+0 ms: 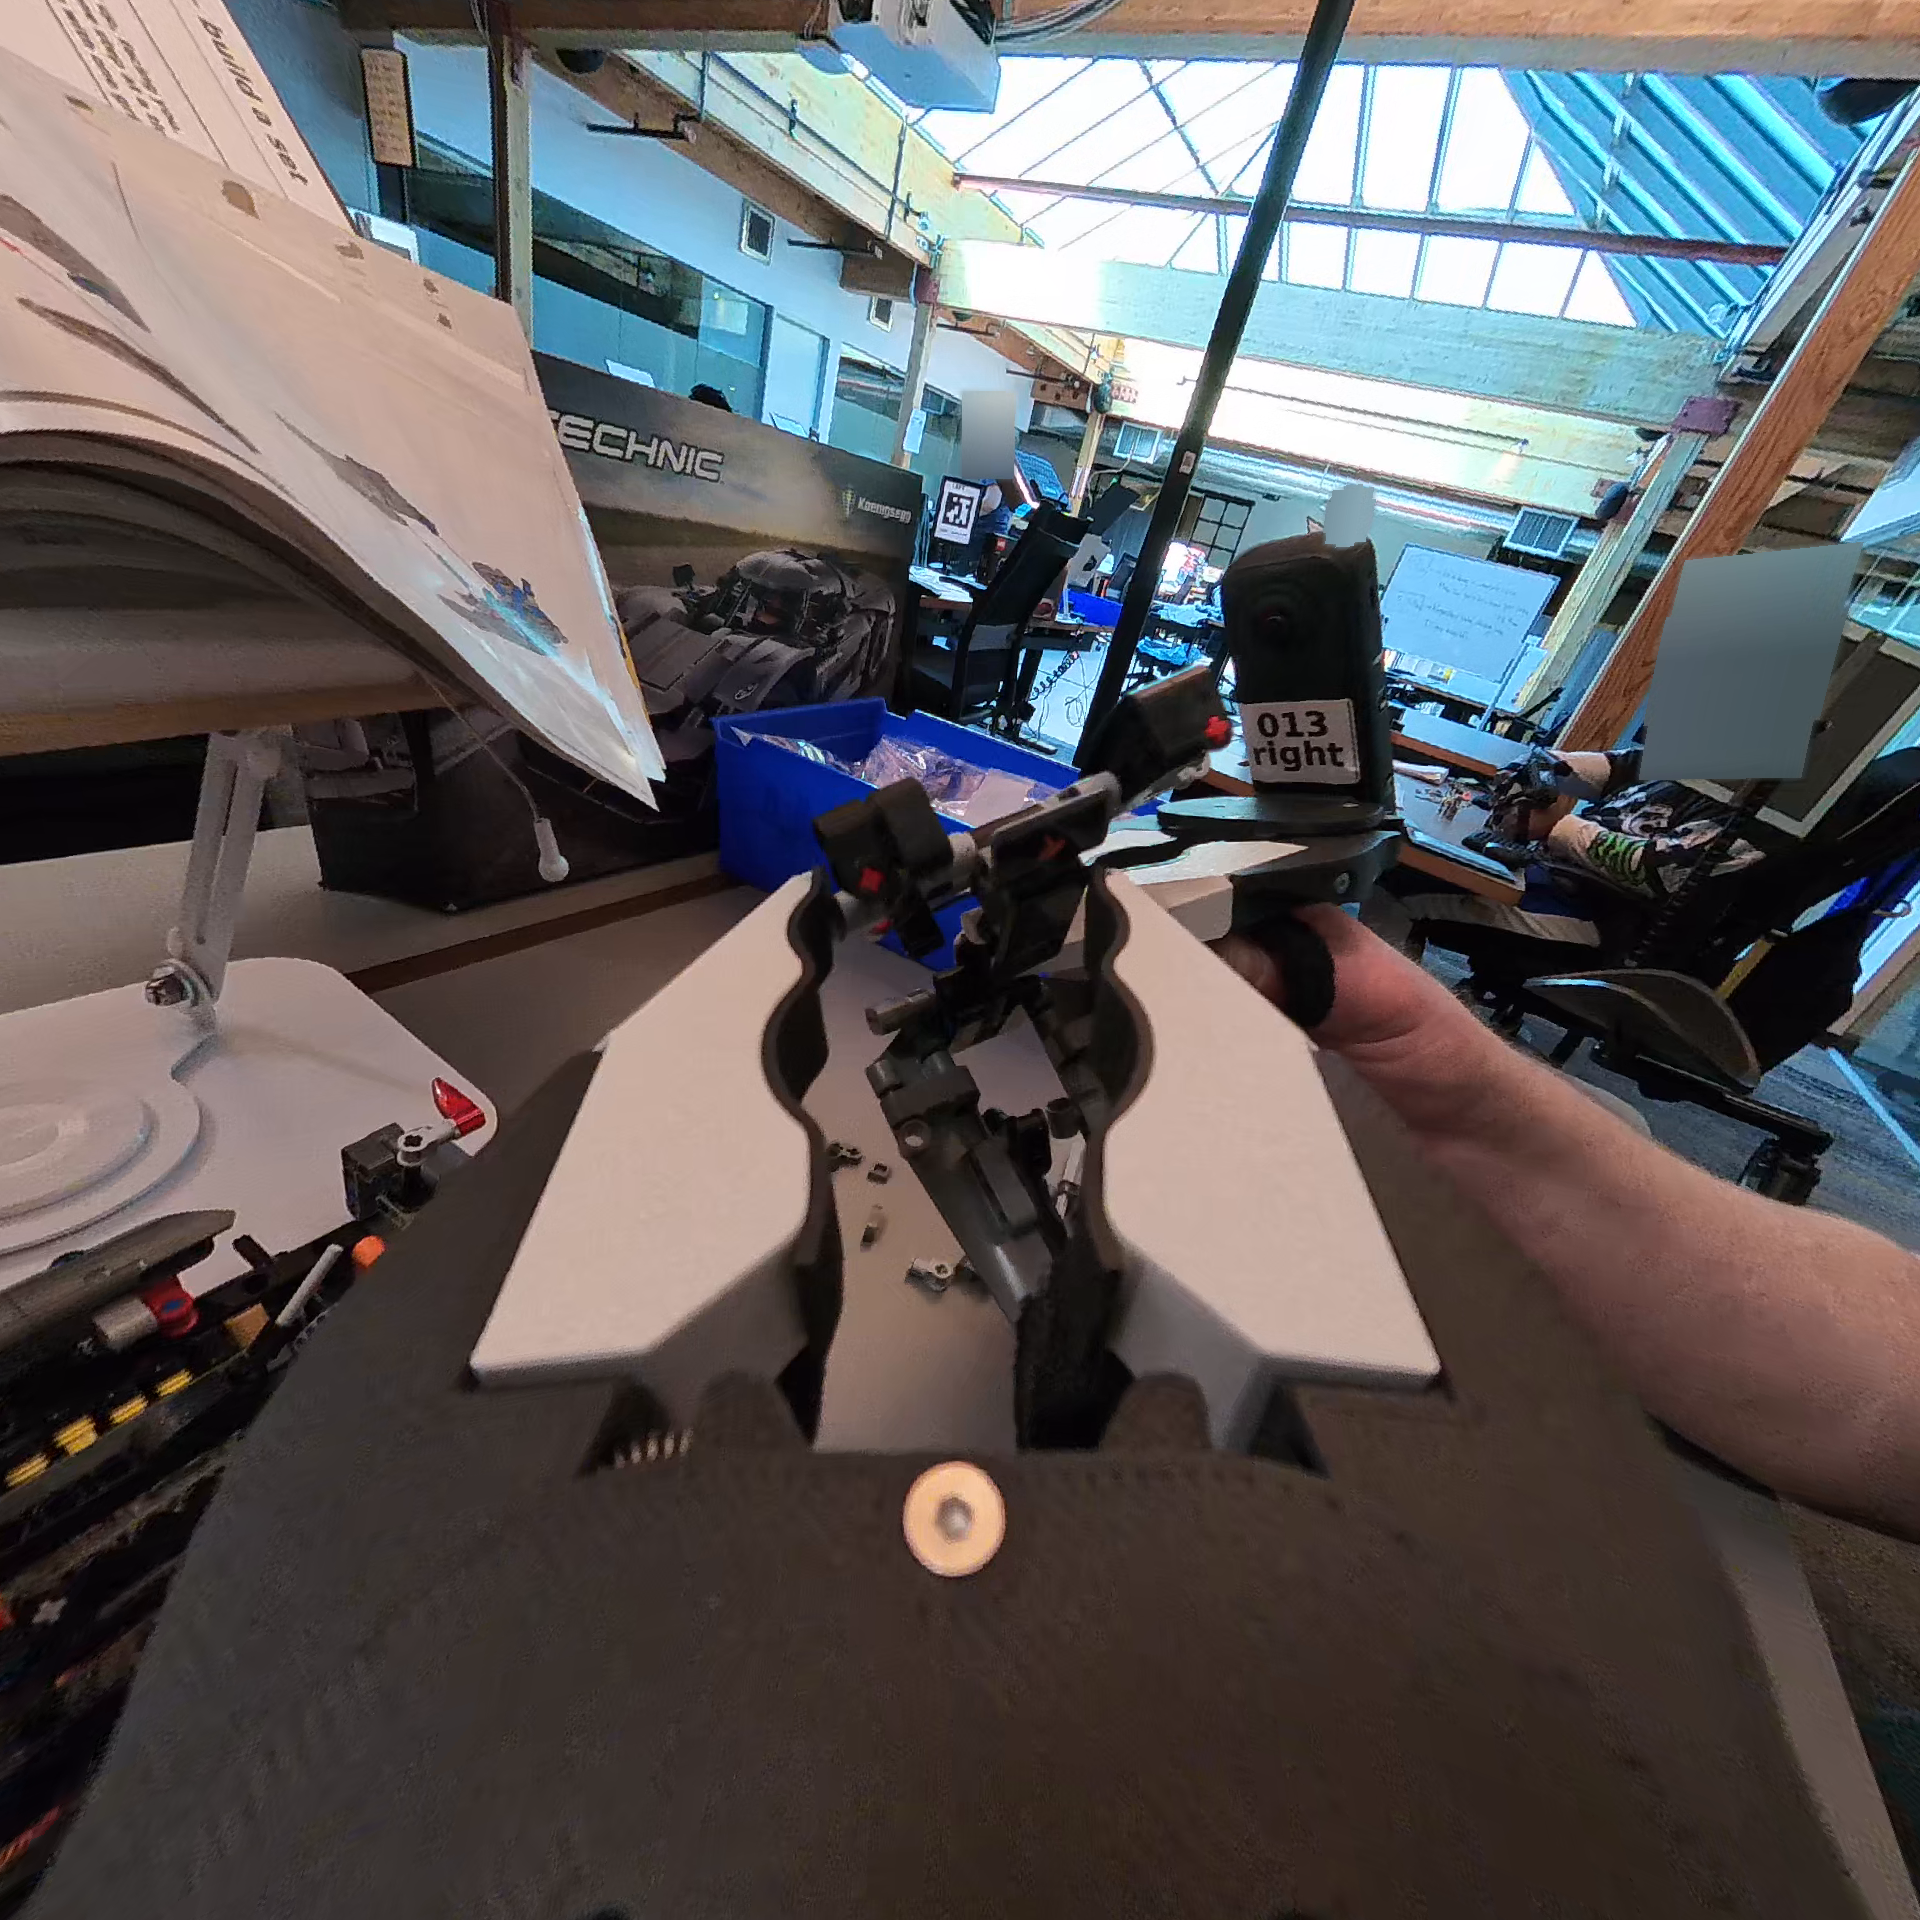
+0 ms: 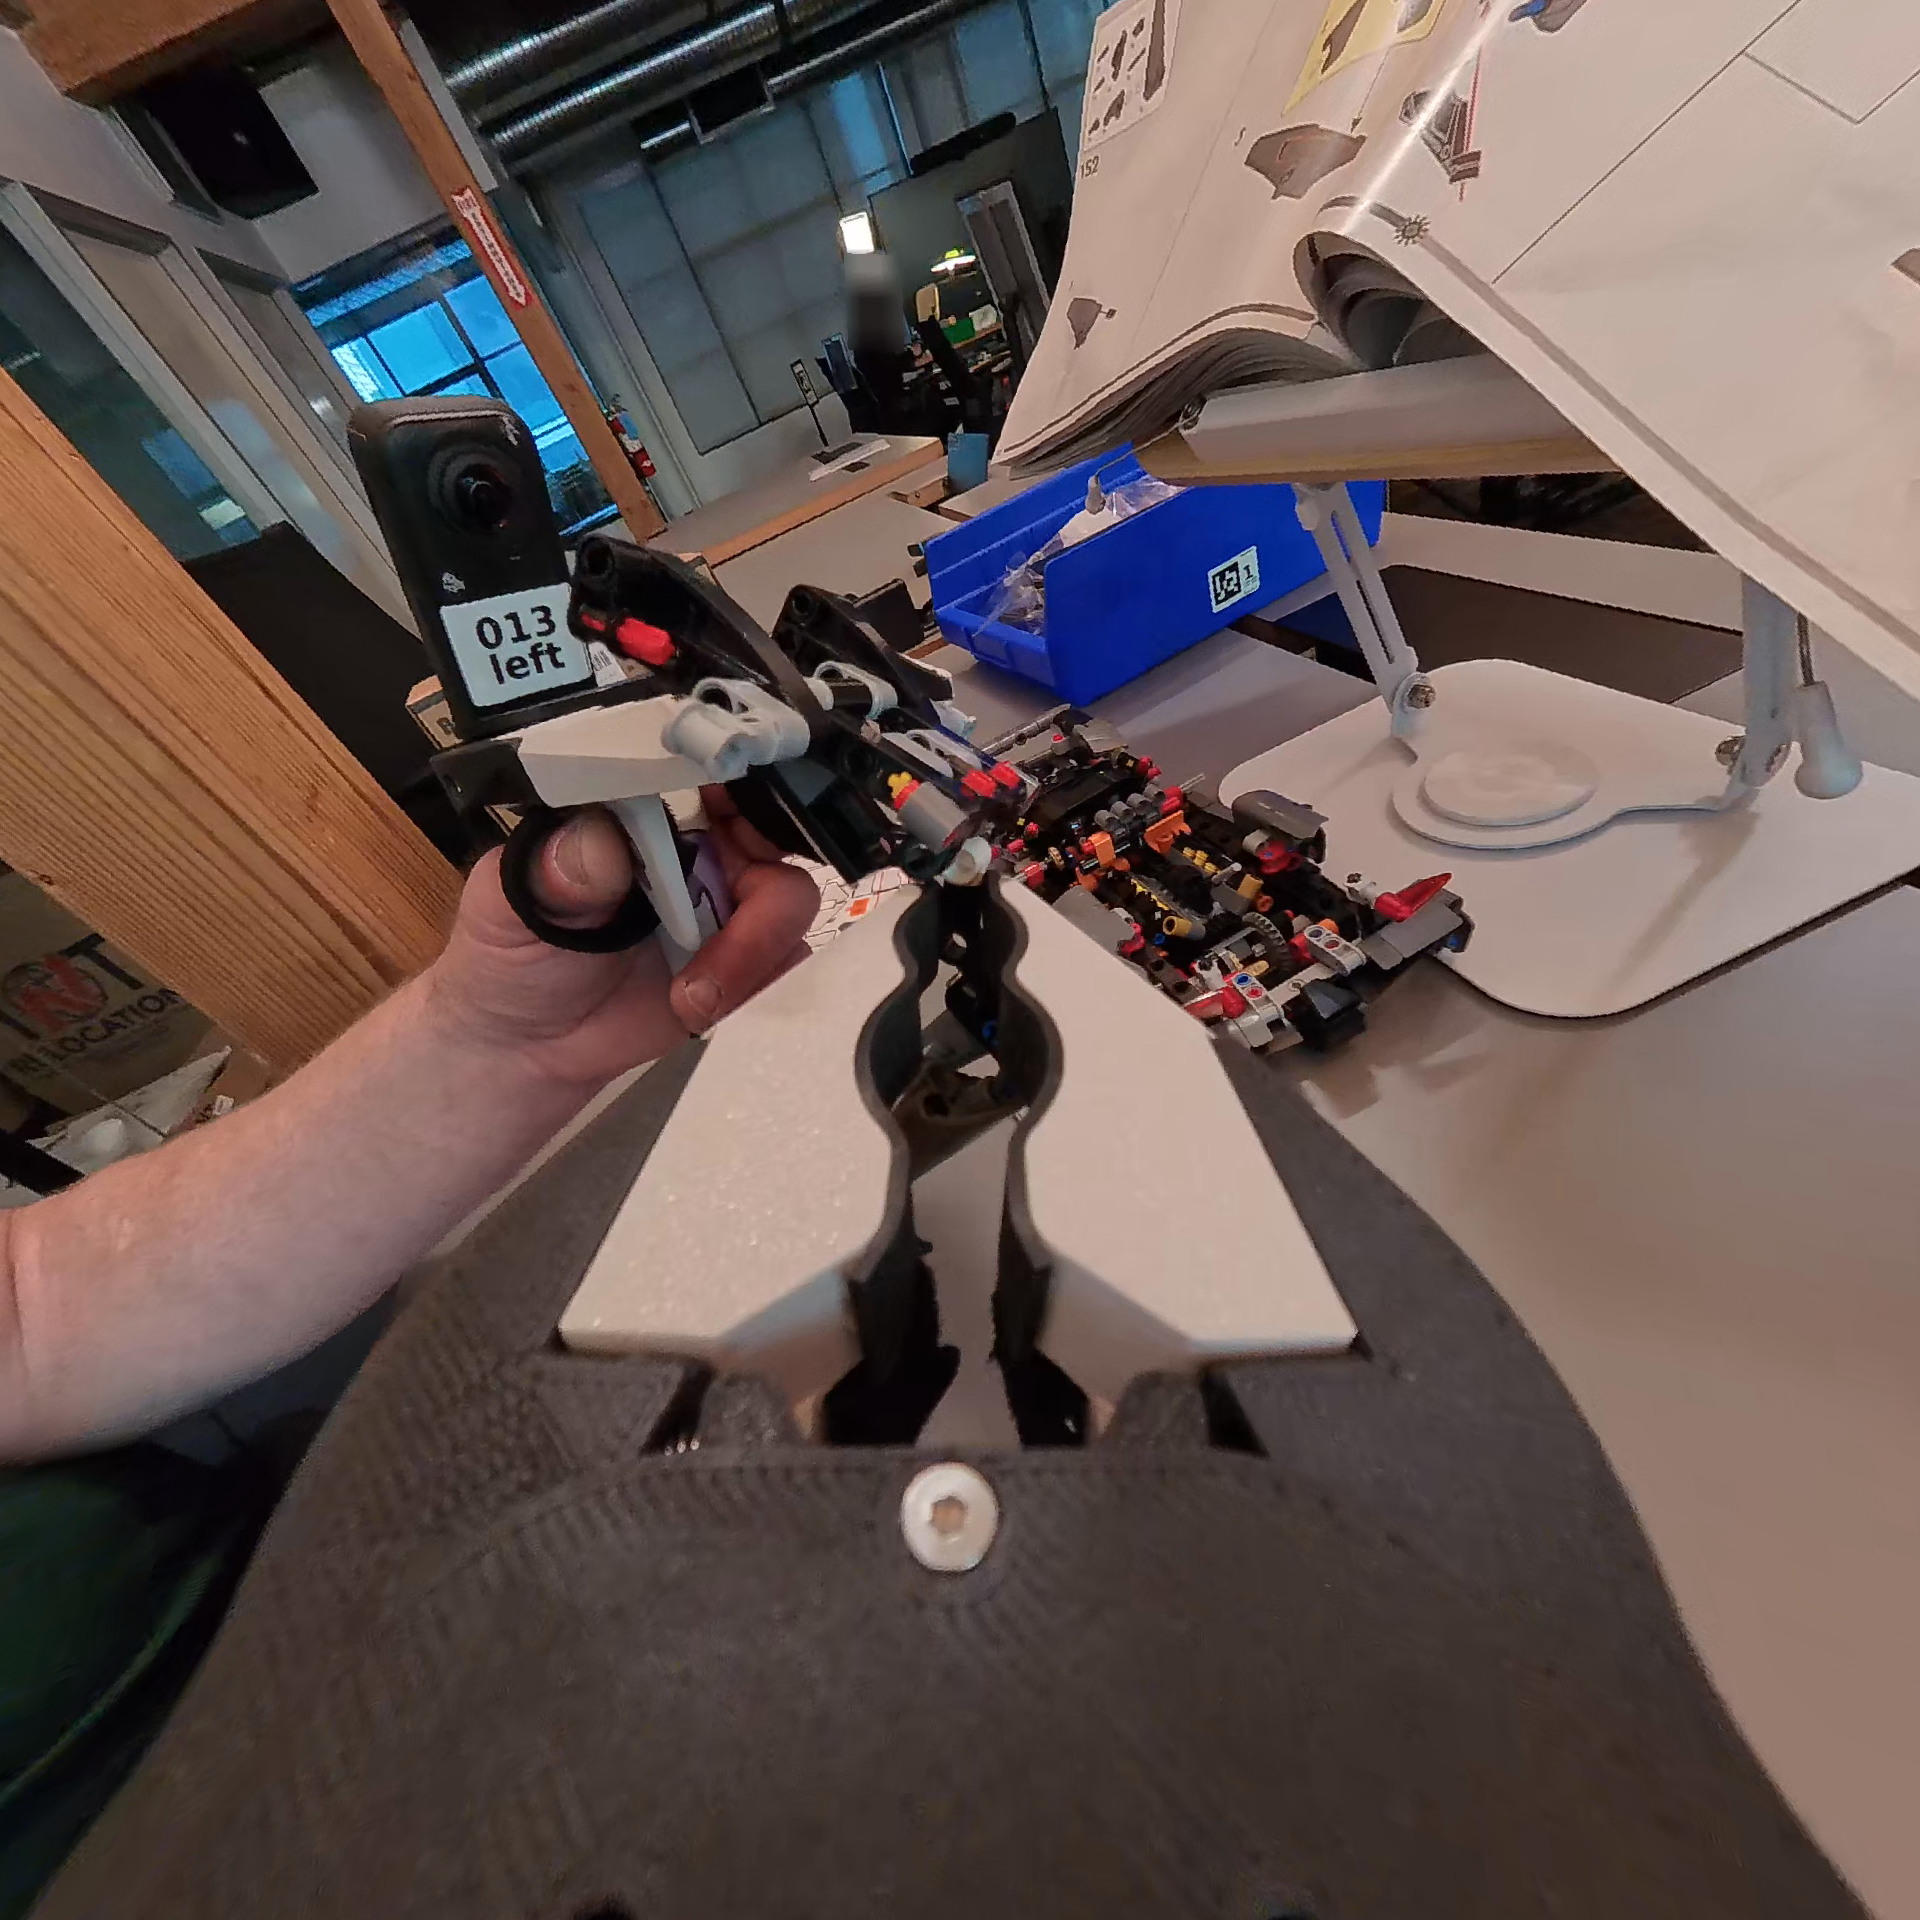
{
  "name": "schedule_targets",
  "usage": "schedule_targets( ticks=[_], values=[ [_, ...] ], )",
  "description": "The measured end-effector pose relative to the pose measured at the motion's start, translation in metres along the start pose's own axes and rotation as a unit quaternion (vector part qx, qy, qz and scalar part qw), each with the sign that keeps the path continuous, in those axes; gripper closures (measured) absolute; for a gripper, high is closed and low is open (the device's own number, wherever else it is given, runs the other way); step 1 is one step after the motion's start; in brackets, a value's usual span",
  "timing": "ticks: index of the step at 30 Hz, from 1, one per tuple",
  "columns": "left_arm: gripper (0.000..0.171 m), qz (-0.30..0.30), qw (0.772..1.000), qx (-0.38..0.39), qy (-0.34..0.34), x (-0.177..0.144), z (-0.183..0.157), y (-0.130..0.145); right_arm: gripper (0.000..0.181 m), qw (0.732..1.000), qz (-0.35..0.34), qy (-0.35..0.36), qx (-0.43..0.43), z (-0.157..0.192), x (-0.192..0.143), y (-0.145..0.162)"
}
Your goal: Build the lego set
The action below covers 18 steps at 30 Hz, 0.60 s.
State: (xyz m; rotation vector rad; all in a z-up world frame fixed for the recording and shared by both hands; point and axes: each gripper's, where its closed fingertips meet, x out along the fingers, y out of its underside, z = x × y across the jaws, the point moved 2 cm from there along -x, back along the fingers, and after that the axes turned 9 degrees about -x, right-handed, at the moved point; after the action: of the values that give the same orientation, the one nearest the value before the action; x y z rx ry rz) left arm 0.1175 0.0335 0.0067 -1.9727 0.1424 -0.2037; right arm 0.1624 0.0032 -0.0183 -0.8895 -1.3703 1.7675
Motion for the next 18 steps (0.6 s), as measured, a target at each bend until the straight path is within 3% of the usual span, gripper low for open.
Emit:
schedule_targets(
  ticks=[13, 18],
  values=[
    [0.123, -0.001, 1.0, 0.021, -0.013, -0.01, -0.002, -0.009, 0.177, 0.99, -0.081, -0.061, 0.103, -0.006, -0.012, -0.012],
    [0.121, 0.025, 0.999, -0.017, -0.016, -0.013, 0.009, 0.006, 0.177, 0.988, -0.092, -0.065, 0.11, -0.007, -0.014, -0.014]
  ],
)
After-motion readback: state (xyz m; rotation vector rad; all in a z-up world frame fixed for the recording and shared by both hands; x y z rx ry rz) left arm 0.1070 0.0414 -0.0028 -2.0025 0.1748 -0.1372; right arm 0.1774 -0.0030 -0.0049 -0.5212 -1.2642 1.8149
